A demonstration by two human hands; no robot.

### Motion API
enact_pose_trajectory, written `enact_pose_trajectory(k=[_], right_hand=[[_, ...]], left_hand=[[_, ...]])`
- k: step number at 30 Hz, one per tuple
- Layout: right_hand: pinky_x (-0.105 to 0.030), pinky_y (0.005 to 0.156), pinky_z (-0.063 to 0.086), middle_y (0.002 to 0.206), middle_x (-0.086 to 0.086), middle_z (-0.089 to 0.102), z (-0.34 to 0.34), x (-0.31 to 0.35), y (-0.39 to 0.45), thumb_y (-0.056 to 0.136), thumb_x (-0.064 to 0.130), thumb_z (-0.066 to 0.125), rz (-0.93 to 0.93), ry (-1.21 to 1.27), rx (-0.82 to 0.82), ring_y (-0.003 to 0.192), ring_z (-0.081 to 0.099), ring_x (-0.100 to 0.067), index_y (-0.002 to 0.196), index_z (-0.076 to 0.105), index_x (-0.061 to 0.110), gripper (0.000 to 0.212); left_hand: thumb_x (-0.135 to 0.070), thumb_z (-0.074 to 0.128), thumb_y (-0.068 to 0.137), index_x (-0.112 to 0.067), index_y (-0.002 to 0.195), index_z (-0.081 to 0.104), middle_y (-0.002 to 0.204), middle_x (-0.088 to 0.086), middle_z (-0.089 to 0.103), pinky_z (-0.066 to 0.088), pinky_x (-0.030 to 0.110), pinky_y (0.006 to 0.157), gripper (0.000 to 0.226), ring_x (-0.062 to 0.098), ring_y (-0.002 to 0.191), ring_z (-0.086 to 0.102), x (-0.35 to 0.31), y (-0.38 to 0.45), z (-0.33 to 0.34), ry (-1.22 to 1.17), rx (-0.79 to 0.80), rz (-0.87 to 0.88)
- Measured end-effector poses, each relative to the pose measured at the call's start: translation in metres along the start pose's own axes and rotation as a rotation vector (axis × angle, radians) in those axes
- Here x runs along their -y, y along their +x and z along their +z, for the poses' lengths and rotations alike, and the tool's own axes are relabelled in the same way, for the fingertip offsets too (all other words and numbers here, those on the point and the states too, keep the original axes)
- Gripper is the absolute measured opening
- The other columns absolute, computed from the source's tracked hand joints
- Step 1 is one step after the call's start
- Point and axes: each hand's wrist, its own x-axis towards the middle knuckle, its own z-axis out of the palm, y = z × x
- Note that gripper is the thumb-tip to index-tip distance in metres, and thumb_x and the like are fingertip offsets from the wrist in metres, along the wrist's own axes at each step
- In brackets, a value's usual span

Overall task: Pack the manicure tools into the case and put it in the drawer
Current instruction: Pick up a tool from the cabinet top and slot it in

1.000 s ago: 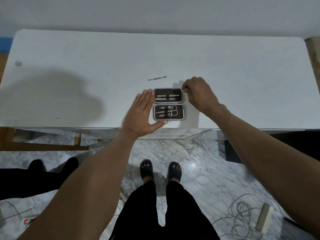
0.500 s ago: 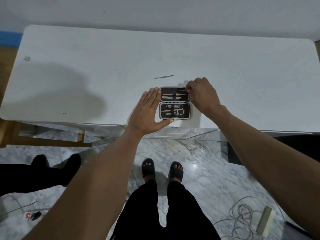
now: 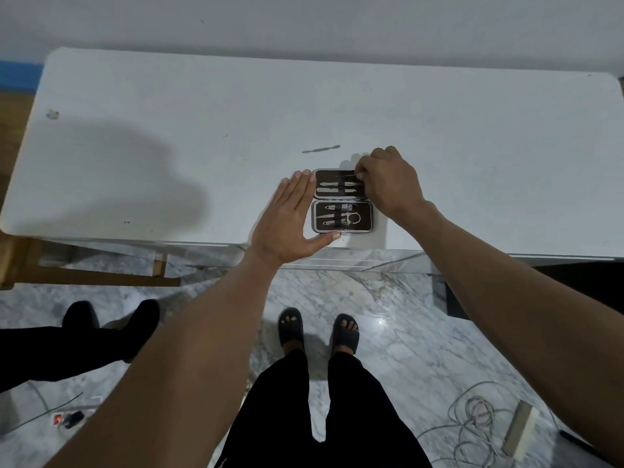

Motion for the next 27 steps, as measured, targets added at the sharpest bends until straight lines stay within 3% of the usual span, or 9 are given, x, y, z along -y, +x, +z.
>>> enact_pose_trajectory(k=[14,27], right_hand=[[-0.038,0.068,0.047,0.099,-0.008,0.064,0.0013,0.0059,0.0042,0.093,0.015,0.054,0.017,0.025,0.027,0.101,0.051,-0.028,0.096,0.069,0.012,0.016],[-0.035,0.063,0.041,0.098,-0.01,0.062,0.0011,0.0014,0.0034,0.091,0.01,0.054,-0.022,-0.021,0.021,0.099,0.051,-0.03,0.095,0.065,0.009,0.012]], left_hand=[[-0.08,0.054,0.09,0.003,0.163,0.027,0.172,0.019,0.027,0.019,0.049,0.133,0.113,0.031,0.162,0.021,-0.0009,0.0001,-0.0012,-0.007,-0.007,-0.003],[-0.078,0.057,0.09,0.003,0.163,0.027,0.172,0.018,0.027,0.019,0.048,0.133,0.113,0.03,0.162,0.021,-0.0027,0.0001,-0.0035,-0.002,-0.002,-0.008]])
